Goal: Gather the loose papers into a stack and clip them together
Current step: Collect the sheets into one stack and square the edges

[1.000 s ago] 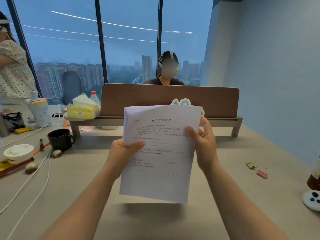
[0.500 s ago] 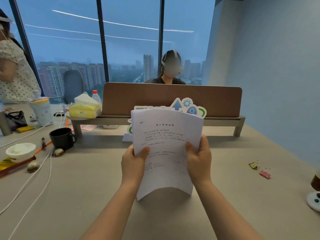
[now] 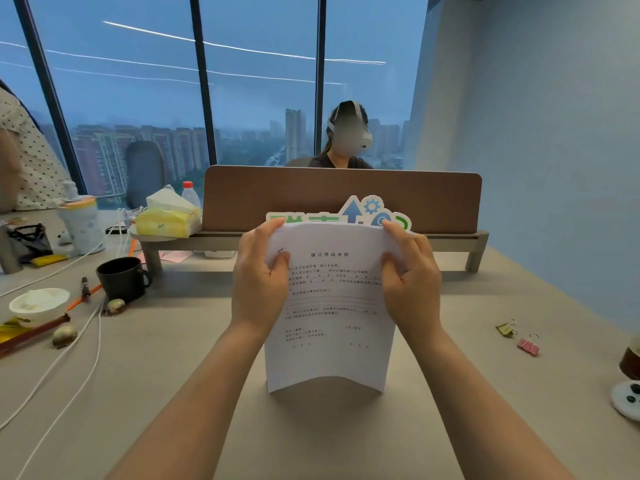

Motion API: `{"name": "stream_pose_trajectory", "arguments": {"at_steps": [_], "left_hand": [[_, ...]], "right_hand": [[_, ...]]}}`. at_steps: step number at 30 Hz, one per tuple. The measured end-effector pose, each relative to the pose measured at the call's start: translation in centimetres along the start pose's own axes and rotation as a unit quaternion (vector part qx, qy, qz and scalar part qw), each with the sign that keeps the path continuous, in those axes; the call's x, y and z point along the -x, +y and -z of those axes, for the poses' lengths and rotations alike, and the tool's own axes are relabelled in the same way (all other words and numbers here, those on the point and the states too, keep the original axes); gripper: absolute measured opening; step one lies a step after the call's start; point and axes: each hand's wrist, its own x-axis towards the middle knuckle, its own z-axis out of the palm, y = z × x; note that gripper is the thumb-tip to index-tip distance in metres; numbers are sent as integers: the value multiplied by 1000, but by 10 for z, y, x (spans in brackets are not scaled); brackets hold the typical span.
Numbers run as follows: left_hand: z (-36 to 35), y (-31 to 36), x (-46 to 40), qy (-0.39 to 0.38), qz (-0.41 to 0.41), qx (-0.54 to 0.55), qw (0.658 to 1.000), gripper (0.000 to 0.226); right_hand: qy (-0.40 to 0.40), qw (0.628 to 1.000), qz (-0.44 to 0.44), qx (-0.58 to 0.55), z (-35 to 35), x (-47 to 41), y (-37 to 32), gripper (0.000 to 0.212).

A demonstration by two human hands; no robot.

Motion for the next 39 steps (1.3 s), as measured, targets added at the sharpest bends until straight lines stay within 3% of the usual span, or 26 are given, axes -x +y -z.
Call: {"name": "stream_pose_trajectory", "arguments": {"at_steps": [3,10,15,19,22,24,27,30,35,39], "left_hand": [[1,-3,-2,4,-8,-9,1000,34],[2,-1,-2,17,-16,0,1000,41],[2,-5,0,6,-15,19,1000,31],[4,-3,3,-13,45,87,995,60],[5,-4,4,-33,146,169,974,77],[5,-9,3,-56,189,189,962,52],[1,-14,6,-72,238,204,947,12],[-2,-8,7,-53,242,217,944,9],[-1,5,-6,-3,202,224,953,13],[-3,-6,11,-22,223,198,954,10]], "right_hand": [[-4,1000,4,-7,0,-1,2,41],[0,1000,7,-22,0,-1,1,47],[-13,1000,2,-19,-1,-2,4,44],[-12,999,-31,-42,-1,0,-2,48],[-15,986,-103,-130,1,4,-4,64],[-24,958,-153,-242,1,8,-5,63],[-53,921,-231,-309,-4,16,-5,29],[-42,924,-240,-296,-7,17,-12,3],[5,931,-181,-316,-3,2,-30,10],[-10,923,-208,-322,-8,20,-22,15]]}}
